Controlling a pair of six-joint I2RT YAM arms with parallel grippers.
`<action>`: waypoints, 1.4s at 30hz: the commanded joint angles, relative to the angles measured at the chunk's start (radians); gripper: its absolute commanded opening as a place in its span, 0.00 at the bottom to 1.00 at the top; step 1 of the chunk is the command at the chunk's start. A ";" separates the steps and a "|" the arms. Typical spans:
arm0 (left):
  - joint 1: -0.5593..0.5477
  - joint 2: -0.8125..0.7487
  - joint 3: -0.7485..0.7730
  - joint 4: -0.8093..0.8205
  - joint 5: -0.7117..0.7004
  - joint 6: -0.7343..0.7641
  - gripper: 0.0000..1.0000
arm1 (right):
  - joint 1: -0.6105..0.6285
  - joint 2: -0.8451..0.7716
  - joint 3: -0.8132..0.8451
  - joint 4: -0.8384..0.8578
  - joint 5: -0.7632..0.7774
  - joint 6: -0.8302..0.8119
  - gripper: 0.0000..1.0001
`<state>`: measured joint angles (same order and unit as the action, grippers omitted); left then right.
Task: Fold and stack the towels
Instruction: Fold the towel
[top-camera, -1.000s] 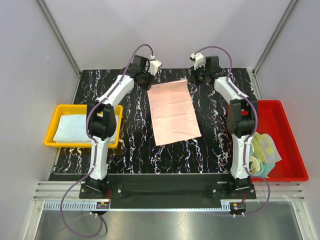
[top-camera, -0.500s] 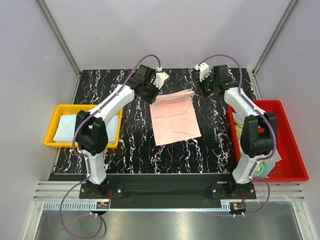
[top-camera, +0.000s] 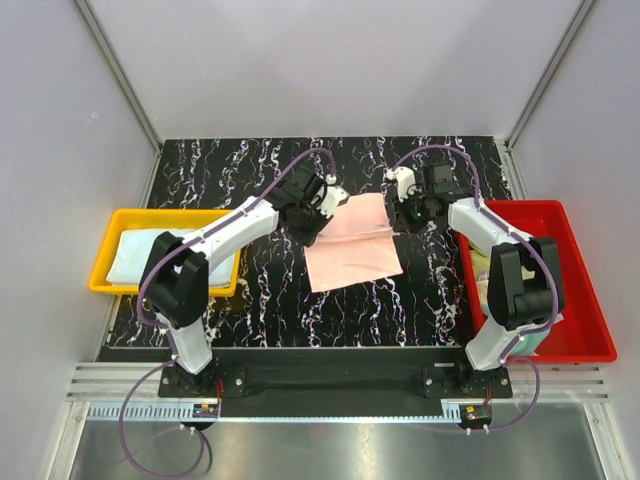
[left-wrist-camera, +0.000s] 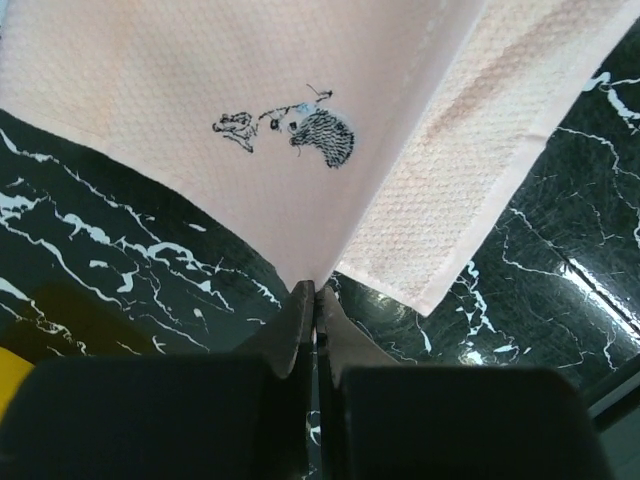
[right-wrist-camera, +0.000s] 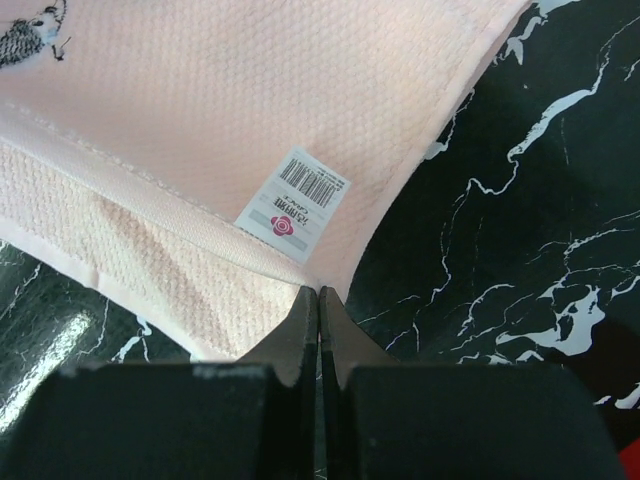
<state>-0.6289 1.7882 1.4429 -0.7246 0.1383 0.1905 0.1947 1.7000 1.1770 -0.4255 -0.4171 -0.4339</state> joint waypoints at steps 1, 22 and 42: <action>0.024 -0.082 -0.007 -0.061 -0.101 -0.022 0.00 | -0.008 -0.072 0.019 -0.016 0.093 -0.023 0.00; -0.066 -0.148 -0.272 0.089 0.064 -0.187 0.00 | 0.048 -0.125 -0.189 0.001 0.184 0.113 0.06; 0.016 -0.168 -0.269 0.178 0.141 -0.385 0.49 | 0.057 -0.030 -0.008 -0.188 0.276 0.328 0.44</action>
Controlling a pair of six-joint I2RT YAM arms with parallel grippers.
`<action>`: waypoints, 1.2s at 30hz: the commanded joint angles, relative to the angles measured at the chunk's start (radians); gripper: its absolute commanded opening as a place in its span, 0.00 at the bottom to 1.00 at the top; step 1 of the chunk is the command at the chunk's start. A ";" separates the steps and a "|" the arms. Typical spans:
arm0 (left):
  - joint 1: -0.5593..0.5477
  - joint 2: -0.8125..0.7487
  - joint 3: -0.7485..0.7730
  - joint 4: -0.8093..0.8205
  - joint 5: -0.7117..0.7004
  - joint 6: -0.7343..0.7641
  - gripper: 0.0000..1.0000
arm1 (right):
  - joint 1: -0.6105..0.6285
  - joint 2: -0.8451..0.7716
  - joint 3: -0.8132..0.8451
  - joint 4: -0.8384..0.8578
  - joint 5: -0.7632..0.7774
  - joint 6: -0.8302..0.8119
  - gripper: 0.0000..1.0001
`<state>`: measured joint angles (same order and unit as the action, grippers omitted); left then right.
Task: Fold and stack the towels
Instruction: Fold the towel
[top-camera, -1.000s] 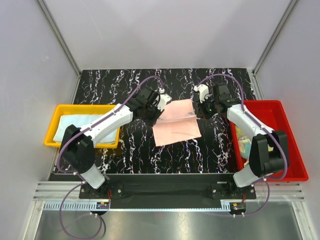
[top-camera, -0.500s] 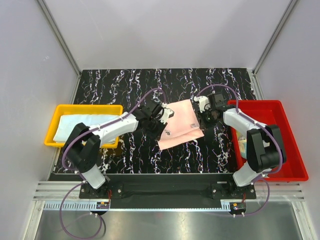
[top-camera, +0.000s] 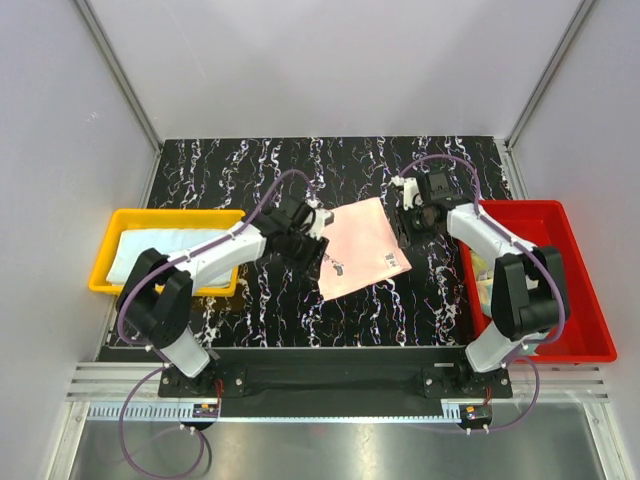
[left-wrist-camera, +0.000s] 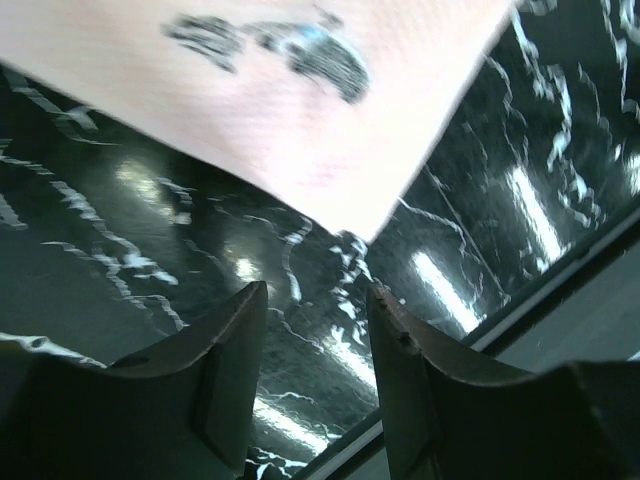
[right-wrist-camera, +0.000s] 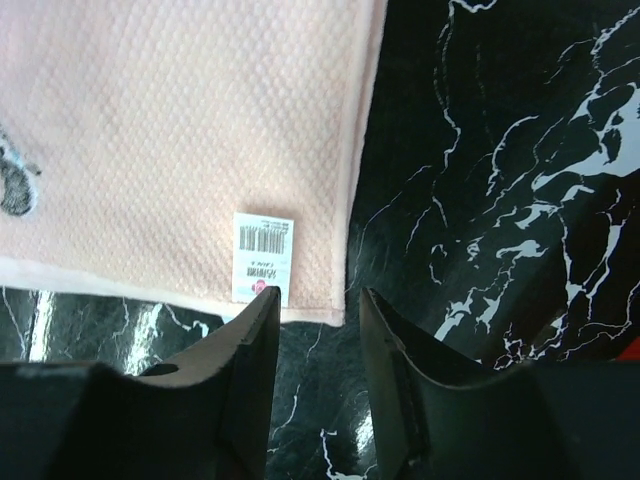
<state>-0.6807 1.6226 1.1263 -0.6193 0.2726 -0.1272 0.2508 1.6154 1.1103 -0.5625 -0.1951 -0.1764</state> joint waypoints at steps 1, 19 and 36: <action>0.076 0.002 0.053 0.088 0.022 -0.087 0.49 | 0.001 0.069 0.068 -0.059 0.066 0.078 0.45; 0.314 -0.087 0.003 0.049 -0.061 -0.239 0.50 | 0.070 0.051 -0.145 0.003 0.046 0.589 0.41; 0.191 -0.109 -0.249 0.314 0.040 -0.385 0.43 | 0.180 -0.057 -0.150 -0.033 0.117 0.664 0.39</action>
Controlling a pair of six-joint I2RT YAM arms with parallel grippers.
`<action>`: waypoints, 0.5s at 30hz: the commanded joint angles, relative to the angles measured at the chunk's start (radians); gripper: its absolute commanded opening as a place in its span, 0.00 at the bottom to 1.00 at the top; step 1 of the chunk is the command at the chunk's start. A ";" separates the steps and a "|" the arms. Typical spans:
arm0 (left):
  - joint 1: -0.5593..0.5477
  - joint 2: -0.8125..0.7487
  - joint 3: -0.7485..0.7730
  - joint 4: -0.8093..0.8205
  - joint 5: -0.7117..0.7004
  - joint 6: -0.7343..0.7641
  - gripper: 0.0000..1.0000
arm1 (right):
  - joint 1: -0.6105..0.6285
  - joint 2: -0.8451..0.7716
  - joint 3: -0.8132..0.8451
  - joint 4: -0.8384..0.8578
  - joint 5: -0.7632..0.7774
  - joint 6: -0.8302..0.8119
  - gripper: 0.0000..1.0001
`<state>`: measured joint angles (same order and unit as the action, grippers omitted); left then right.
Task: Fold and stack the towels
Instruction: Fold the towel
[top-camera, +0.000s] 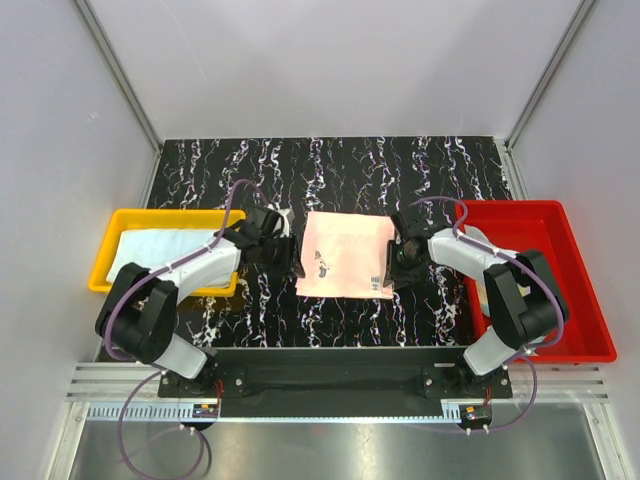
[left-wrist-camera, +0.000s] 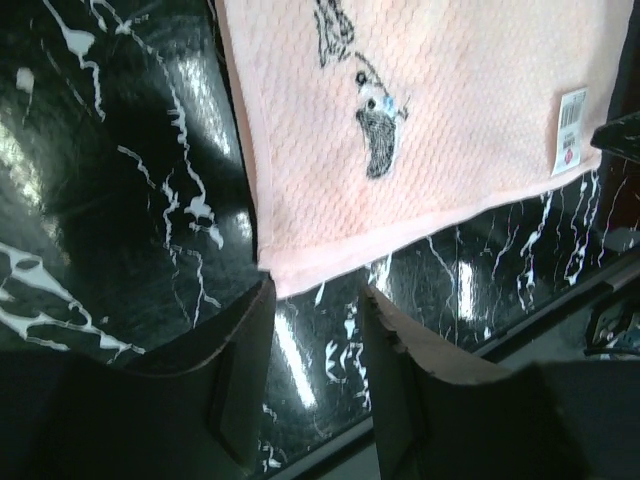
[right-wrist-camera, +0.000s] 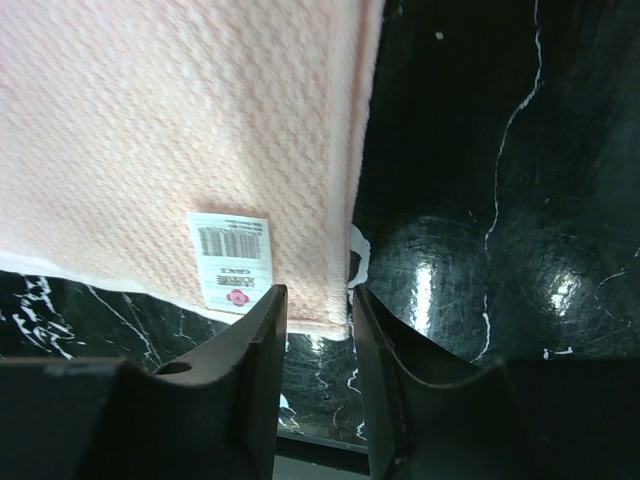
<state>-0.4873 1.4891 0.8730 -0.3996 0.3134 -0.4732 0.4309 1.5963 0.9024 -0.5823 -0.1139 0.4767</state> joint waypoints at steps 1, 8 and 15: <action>-0.004 0.034 0.006 0.094 -0.003 -0.047 0.42 | 0.000 -0.042 0.059 -0.008 0.033 0.011 0.39; -0.022 0.086 -0.005 0.083 -0.077 -0.081 0.40 | 0.000 -0.035 0.040 0.019 0.040 -0.010 0.39; -0.042 0.148 -0.003 0.110 -0.059 -0.090 0.34 | -0.001 -0.022 0.000 0.071 0.054 -0.009 0.34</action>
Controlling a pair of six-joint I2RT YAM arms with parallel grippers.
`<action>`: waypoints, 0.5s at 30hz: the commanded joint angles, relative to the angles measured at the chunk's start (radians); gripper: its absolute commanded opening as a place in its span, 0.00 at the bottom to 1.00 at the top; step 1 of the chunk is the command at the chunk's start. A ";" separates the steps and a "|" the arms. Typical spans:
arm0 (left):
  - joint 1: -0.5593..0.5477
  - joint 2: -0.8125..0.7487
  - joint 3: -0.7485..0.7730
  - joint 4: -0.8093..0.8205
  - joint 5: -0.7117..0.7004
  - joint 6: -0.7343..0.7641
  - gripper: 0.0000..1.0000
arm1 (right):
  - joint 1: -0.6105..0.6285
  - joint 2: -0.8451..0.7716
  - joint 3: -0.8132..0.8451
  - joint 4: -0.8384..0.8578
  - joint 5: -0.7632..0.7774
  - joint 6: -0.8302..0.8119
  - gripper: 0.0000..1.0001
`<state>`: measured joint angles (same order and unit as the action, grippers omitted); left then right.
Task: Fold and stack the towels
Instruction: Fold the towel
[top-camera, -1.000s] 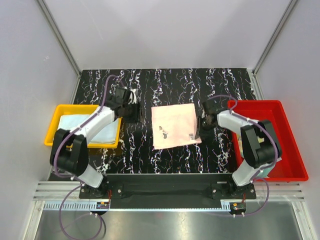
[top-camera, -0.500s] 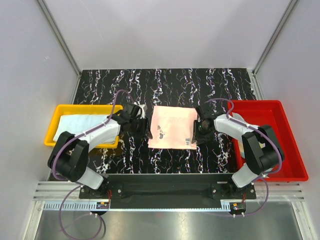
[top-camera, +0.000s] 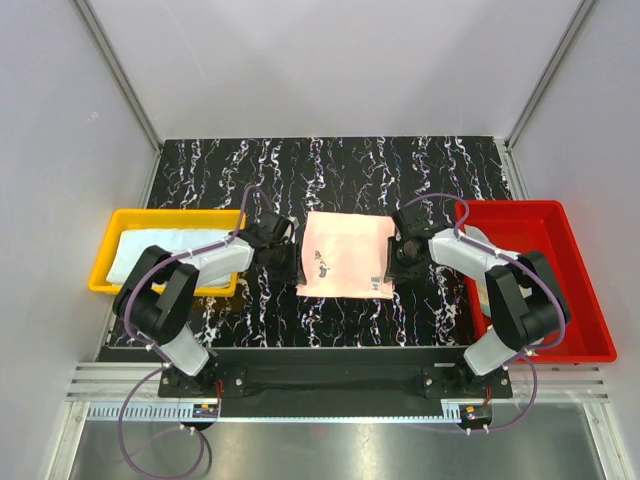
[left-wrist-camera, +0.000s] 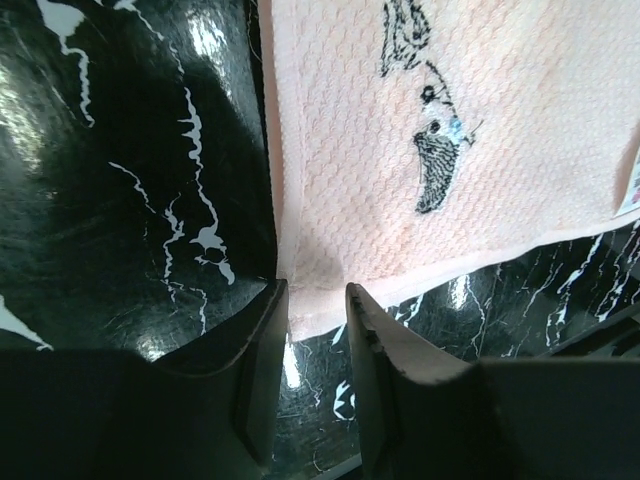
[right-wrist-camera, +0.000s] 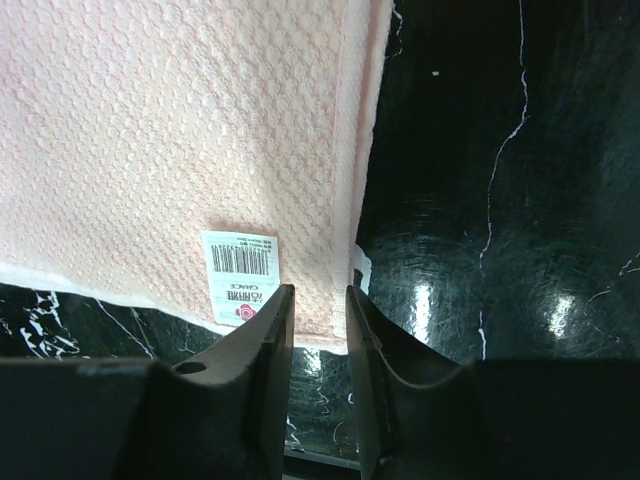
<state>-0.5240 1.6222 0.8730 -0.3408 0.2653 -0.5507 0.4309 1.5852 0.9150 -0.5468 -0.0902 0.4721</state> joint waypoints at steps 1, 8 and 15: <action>-0.005 0.018 -0.008 0.049 -0.011 -0.014 0.32 | 0.000 -0.005 -0.016 0.041 0.032 -0.006 0.33; -0.005 0.007 0.032 -0.001 -0.017 -0.002 0.00 | 0.000 0.022 -0.047 0.074 0.038 0.008 0.27; -0.007 -0.033 0.084 -0.069 -0.021 -0.015 0.00 | 0.000 0.025 -0.041 0.070 0.043 0.011 0.24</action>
<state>-0.5274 1.6379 0.9016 -0.3859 0.2619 -0.5587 0.4301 1.6032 0.8776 -0.5076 -0.0856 0.4725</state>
